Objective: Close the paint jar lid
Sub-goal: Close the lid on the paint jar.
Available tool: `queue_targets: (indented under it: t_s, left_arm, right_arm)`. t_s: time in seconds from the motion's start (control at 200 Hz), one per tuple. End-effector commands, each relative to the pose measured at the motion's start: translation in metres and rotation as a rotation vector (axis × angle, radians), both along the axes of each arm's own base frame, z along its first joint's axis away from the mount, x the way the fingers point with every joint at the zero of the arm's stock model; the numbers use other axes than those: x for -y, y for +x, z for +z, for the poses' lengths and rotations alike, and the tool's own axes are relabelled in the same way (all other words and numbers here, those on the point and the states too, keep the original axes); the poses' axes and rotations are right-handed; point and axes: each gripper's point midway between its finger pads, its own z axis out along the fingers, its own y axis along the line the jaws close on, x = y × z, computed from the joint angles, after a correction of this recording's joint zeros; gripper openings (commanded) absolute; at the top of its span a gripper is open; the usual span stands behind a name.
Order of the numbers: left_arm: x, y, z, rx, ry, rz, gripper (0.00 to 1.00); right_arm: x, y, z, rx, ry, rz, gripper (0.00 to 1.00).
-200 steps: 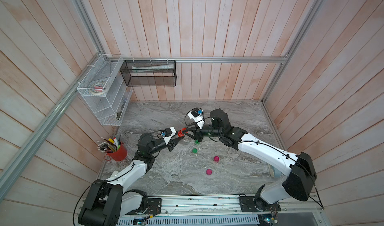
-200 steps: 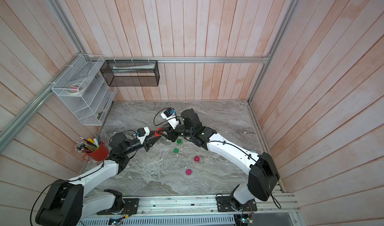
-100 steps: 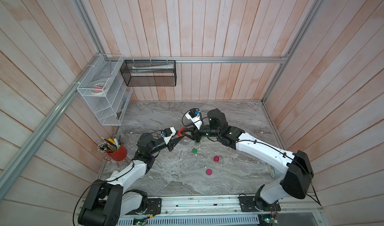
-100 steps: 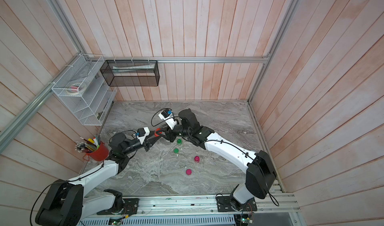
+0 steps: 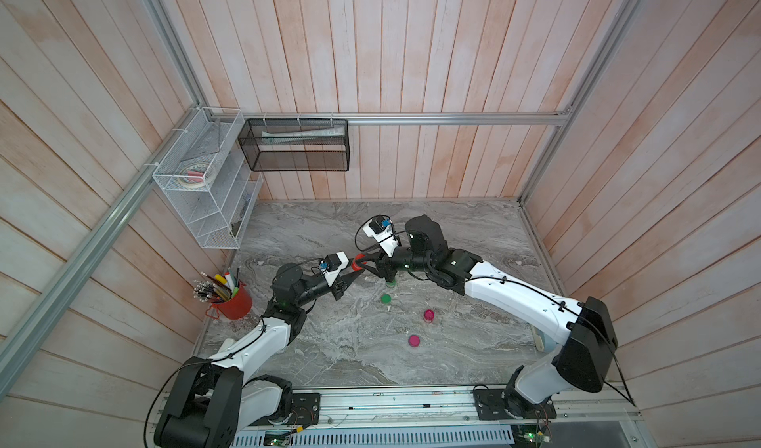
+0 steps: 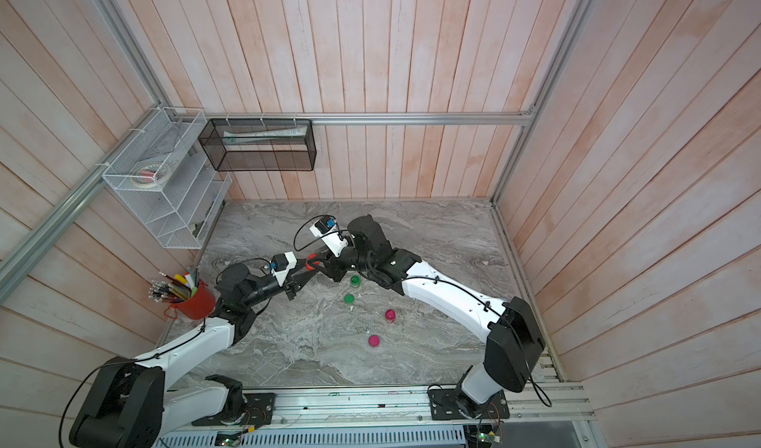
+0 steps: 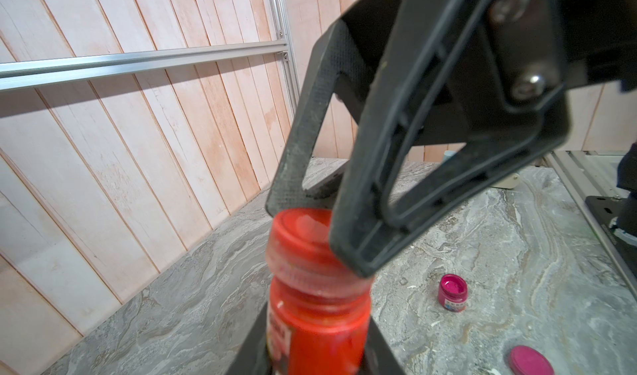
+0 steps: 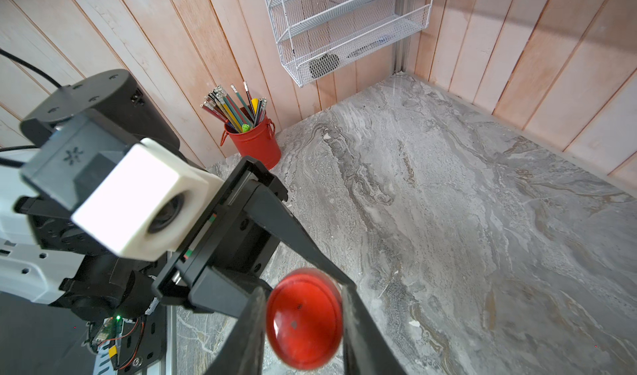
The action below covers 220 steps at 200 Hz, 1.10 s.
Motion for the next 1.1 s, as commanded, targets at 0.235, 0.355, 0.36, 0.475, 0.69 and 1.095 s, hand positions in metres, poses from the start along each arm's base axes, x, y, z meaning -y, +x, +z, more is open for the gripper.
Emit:
queue_targets:
  t_s: [0.235,0.355,0.36,0.475,0.69,1.095]
  left_arm:
    - [0.003,-0.008,0.018,0.076,-0.007,-0.030,0.28]
    - [0.002,-0.009,0.019,0.087,-0.011,-0.029,0.28]
    - [0.002,-0.009,0.019,0.088,-0.011,-0.028,0.28]
    - [0.002,-0.011,0.022,0.104,-0.014,-0.028,0.28]
    - [0.001,-0.014,0.027,0.131,-0.019,-0.027,0.28]
    - [-0.005,-0.012,0.035,0.168,-0.021,0.019,0.28]
  right_arm:
    - [0.001,0.008,-0.016,-0.002,-0.073,-0.031,0.32]
    - [-0.003,0.002,-0.018,-0.023,-0.067,0.009,0.32]
    - [-0.003,0.002,-0.018,-0.024,-0.066,0.011,0.32]
    - [-0.007,-0.005,-0.025,-0.055,-0.072,0.054,0.32]
    - [-0.011,-0.015,-0.036,-0.097,-0.086,0.118,0.32]
    - [-0.011,-0.018,-0.061,-0.136,-0.162,0.146,0.33]
